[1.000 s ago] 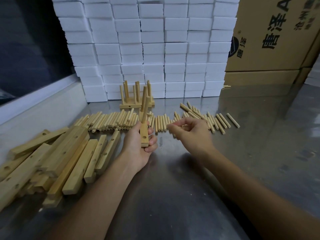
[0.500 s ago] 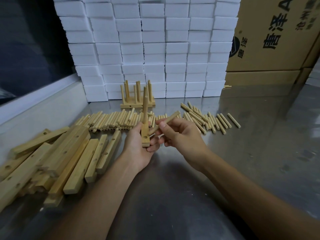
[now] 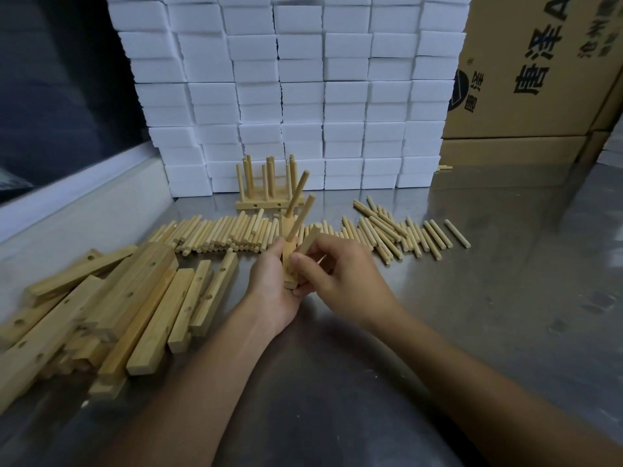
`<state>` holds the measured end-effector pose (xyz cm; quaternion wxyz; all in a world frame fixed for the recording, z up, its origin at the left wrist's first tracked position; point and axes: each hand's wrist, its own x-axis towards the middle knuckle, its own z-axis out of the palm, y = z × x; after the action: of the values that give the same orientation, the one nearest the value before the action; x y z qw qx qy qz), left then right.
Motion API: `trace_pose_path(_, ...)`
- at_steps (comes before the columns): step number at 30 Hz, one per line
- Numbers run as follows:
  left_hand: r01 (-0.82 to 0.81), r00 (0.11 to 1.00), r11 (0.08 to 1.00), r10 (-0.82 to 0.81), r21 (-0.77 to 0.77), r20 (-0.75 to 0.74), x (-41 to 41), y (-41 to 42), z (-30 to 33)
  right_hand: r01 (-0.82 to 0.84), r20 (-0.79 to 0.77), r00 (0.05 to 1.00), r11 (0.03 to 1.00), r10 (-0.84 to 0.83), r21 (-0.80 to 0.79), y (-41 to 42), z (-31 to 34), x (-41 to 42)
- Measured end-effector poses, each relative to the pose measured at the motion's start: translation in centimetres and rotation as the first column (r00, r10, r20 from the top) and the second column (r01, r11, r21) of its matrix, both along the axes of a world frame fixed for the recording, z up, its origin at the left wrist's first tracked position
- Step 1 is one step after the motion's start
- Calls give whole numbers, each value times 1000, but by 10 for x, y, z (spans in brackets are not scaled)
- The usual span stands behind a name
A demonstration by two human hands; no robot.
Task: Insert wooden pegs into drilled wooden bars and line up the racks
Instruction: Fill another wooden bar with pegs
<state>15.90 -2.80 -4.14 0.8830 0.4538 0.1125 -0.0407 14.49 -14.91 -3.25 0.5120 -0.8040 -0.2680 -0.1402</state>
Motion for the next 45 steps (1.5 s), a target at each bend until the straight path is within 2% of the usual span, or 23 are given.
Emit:
trace_pose_path(5, -13, 998, 999, 15, 43, -58, 0, 0, -1, 148, 45, 987, 985, -153, 89, 12, -7, 1)
trace_pose_path(12, -60, 997, 997, 62, 43, -51, 2, -2, 0, 33, 56, 998, 999, -35, 37, 10, -8, 1)
trace_pose_path(19, -23, 1000, 1000, 23, -12, 1, 5, -1, 0, 68, 14, 997, 992, -70, 105, 12, -14, 0)
trace_pose_path(23, 63, 996, 997, -61, -34, 70, 3, 0, -1, 172, -18, 985, 966, -171, 194, 1, -12, 7)
trace_pose_path(25, 64, 994, 998, -61, -27, 92, 2, 0, -1, 223, -19, 975, 958, -223, 179, -8, -9, 12)
trace_pose_path(29, 41, 989, 999, -37, -28, 141, 0, -2, 0, 209, -111, 975, 965, -193, 159, -20, -8, 19)
trace_pose_path(34, 23, 989, 1000, -22, -5, 144, 3, -1, -4, 226, -62, 974, 961, -219, 157, -21, -12, 20)
trace_pose_path(38, 20, 989, 1000, -17, -19, 147, 4, 0, -5, 258, -118, 964, 946, -238, 198, -20, -13, 22)
trace_pose_path(43, 14, 991, 1000, -12, -15, 133, 3, -2, -5, 207, -135, 972, 974, -194, 92, -22, -11, 22)
trace_pose_path(45, 14, 991, 1000, -11, -21, 133, 3, -2, -4, 209, -125, 973, 973, -196, 99, -22, -11, 22)
